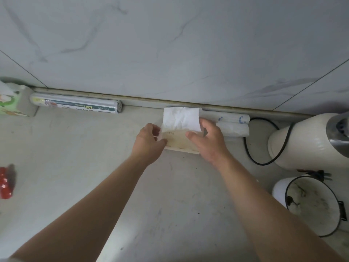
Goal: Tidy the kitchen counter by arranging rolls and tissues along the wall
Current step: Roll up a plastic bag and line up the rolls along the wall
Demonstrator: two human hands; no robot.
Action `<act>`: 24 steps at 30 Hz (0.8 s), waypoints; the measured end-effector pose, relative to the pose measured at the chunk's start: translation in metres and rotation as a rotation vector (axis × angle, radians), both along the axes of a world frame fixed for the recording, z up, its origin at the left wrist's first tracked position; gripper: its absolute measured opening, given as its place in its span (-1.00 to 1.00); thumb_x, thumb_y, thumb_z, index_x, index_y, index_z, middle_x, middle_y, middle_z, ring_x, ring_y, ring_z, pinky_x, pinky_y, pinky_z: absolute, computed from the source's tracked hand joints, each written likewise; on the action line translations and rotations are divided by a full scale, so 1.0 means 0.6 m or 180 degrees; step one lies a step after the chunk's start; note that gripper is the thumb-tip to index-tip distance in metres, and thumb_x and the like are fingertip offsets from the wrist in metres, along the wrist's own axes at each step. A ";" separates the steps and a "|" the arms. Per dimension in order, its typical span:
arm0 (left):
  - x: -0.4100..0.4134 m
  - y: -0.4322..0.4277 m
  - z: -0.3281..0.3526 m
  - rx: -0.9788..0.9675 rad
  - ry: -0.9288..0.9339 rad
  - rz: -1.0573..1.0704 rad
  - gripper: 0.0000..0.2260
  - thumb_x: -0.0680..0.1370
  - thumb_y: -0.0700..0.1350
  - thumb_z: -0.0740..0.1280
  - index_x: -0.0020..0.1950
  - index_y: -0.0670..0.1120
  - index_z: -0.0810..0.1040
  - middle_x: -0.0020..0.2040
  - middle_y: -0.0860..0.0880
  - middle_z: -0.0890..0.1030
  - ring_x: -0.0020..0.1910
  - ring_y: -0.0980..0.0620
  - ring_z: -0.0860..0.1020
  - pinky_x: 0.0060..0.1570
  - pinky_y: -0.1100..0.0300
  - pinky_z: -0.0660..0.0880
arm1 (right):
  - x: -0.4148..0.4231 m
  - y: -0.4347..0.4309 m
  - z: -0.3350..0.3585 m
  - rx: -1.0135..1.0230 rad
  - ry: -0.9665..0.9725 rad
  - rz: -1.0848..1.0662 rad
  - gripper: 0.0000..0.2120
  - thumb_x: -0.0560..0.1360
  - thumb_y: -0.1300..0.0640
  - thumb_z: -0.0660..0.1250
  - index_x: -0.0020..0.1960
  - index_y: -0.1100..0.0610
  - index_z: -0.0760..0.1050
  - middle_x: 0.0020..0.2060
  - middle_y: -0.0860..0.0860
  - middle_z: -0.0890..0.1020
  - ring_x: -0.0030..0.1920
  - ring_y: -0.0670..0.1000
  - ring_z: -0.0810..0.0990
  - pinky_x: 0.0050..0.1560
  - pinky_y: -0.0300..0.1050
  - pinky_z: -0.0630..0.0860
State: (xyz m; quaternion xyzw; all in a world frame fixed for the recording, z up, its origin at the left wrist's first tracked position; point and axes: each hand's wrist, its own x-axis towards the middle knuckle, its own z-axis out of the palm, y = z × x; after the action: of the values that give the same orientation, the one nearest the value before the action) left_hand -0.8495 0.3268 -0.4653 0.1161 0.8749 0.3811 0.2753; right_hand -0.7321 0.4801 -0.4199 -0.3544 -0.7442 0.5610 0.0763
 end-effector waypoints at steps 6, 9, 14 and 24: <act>-0.025 0.020 0.027 0.1346 -0.1024 0.0689 -0.71 0.39 0.01 0.43 0.10 0.07 0.63 -0.08 0.21 0.70 -0.10 0.34 0.62 -0.21 0.46 0.48 | 0.017 0.008 -0.022 0.0304 0.0233 0.0104 -0.75 0.45 0.20 0.44 0.06 -0.09 0.67 0.02 -0.34 0.59 0.11 -0.27 0.50 0.11 -0.38 0.39; -0.046 0.041 0.035 0.1493 -0.1003 0.0687 -0.76 0.50 -0.04 0.47 0.16 0.02 0.61 -0.04 0.15 0.69 -0.22 0.41 0.62 -0.33 0.55 0.46 | 0.022 0.010 -0.030 0.0708 -0.0115 0.0277 -0.66 0.49 0.18 0.44 0.25 0.04 0.61 0.26 -0.11 0.53 0.31 -0.04 0.38 0.31 -0.14 0.32; -0.051 0.049 0.041 0.1518 -0.0614 0.0428 -0.71 0.46 -0.15 0.54 0.14 0.04 0.63 -0.22 0.09 0.64 -0.24 0.18 0.62 -0.21 0.43 0.53 | 0.024 0.013 -0.019 0.0421 -0.0151 0.0149 -0.59 0.42 -0.05 0.46 0.25 -0.09 0.55 0.25 -0.14 0.51 0.30 -0.07 0.43 0.34 0.04 0.43; -0.013 -0.009 0.026 0.0805 0.0327 -0.0663 -0.79 0.48 -0.07 0.53 -0.06 0.26 0.65 -0.10 0.19 0.64 -0.10 0.29 0.55 -0.10 0.47 0.42 | 0.011 0.021 -0.011 0.1370 -0.0340 0.0131 -0.73 0.51 0.09 0.40 0.21 0.05 0.59 -0.04 0.02 0.60 0.06 0.07 0.53 0.10 -0.05 0.50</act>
State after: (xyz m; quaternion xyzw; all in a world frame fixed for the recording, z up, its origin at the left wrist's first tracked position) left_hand -0.8572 0.3216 -0.4497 0.2592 0.8161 0.4511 0.2514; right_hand -0.7255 0.4925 -0.4264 -0.3439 -0.8568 0.3711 0.0992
